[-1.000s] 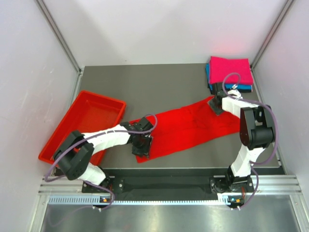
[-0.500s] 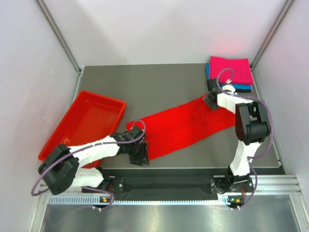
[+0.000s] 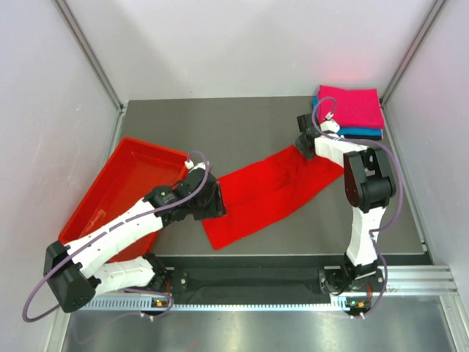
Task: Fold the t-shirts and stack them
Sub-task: Fold the tshirt
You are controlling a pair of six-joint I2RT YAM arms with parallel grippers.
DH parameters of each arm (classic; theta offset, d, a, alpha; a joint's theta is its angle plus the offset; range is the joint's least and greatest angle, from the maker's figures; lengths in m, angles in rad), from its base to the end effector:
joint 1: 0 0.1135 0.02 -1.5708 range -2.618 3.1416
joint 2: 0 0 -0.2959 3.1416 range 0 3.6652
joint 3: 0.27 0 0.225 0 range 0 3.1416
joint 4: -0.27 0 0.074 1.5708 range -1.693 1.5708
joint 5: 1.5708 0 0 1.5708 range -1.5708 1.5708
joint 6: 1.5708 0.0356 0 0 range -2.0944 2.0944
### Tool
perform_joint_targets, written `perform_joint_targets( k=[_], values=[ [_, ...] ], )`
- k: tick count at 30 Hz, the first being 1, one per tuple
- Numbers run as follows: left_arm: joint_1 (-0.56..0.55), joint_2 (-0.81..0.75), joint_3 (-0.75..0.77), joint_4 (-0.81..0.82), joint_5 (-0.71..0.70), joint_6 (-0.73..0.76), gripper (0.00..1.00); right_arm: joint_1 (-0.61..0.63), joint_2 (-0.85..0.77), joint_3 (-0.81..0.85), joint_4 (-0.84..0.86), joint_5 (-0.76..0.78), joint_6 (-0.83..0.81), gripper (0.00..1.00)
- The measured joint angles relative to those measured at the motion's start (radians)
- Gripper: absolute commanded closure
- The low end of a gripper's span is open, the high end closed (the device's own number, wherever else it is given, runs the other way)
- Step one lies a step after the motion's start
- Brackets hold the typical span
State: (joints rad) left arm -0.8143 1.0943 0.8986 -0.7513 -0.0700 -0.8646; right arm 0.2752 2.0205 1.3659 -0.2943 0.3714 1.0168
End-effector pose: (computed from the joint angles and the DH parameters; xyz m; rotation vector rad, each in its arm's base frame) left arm 0.1203 -0.1238 0.3043 -0.0953 2.6158 -0.5669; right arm 0.4073 0.1016 0.2085 1.0166 2.2102 0.1055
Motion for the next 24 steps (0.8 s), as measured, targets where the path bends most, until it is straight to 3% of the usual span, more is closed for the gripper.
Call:
perform_joint_targets(
  k=[6, 14, 24],
  values=[
    [0.061, 0.008, 0.010, -0.048, -0.079, 0.021, 0.45, 0.044, 0.059, 0.079, 0.025, -0.021, -0.005, 0.54],
    [0.325, 0.032, -0.087, 0.001, 0.037, 0.089, 0.45, 0.118, 0.219, 0.309, 0.046, -0.123, -0.056, 0.53],
    [0.330, 0.171, -0.095, 0.076, 0.172, 0.161, 0.45, 0.143, 0.451, 0.656, 0.062, -0.293, -0.137, 0.52]
  ],
)
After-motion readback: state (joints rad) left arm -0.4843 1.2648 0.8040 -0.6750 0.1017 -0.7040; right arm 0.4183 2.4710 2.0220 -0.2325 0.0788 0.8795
